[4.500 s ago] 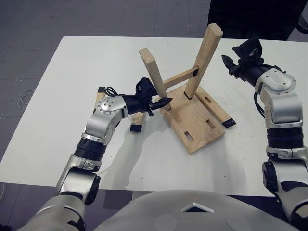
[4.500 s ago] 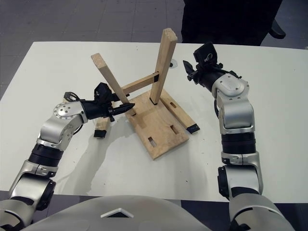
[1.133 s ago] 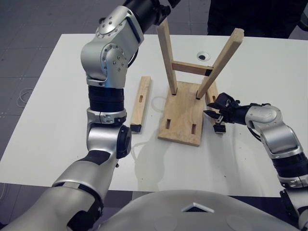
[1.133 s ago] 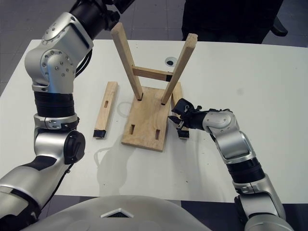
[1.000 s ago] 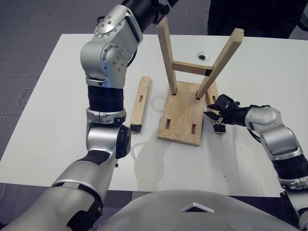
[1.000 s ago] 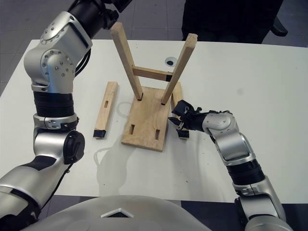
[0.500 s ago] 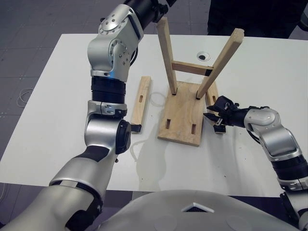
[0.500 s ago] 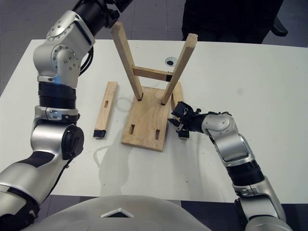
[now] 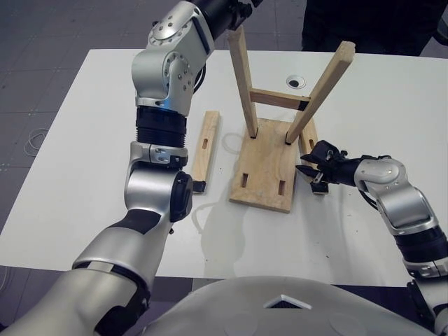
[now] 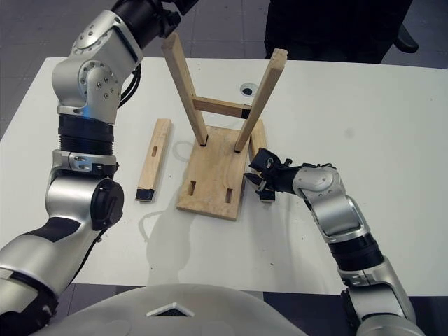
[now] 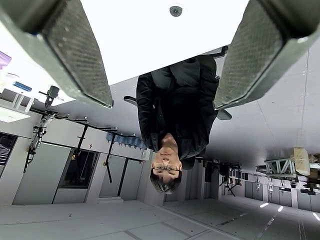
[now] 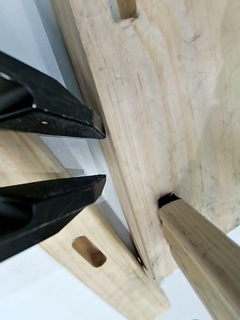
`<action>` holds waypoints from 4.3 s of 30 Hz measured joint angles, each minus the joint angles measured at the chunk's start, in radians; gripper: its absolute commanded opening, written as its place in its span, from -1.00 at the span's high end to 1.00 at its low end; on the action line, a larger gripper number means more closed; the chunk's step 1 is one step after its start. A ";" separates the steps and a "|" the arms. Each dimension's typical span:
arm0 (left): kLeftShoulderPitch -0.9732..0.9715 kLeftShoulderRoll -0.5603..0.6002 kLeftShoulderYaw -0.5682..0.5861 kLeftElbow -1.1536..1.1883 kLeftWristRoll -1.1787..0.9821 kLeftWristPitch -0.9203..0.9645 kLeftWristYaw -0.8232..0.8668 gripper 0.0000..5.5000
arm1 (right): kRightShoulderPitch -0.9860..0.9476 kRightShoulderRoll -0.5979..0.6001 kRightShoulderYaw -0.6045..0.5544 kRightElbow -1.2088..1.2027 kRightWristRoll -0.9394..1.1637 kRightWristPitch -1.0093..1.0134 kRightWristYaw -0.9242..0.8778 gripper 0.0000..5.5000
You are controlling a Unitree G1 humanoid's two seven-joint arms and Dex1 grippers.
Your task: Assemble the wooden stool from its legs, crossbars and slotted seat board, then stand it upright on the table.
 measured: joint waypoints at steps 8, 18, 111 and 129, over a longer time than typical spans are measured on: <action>-0.233 0.067 0.051 -0.128 -0.032 0.002 0.018 -0.36 | 0.013 0.000 0.001 -0.007 0.000 0.000 -0.002 0.52; 0.101 0.003 -0.129 -0.082 0.039 0.043 -0.046 -0.36 | 0.031 0.000 0.000 -0.025 -0.001 0.008 -0.016 0.52; 0.859 0.325 -0.376 -0.540 0.305 0.096 -0.177 -0.36 | -1.058 0.363 -0.476 0.576 0.370 0.020 -0.365 0.52; 0.870 0.323 -0.376 -0.552 0.305 0.100 -0.176 -0.36 | -0.773 0.412 -0.370 0.487 0.334 0.099 -0.345 0.52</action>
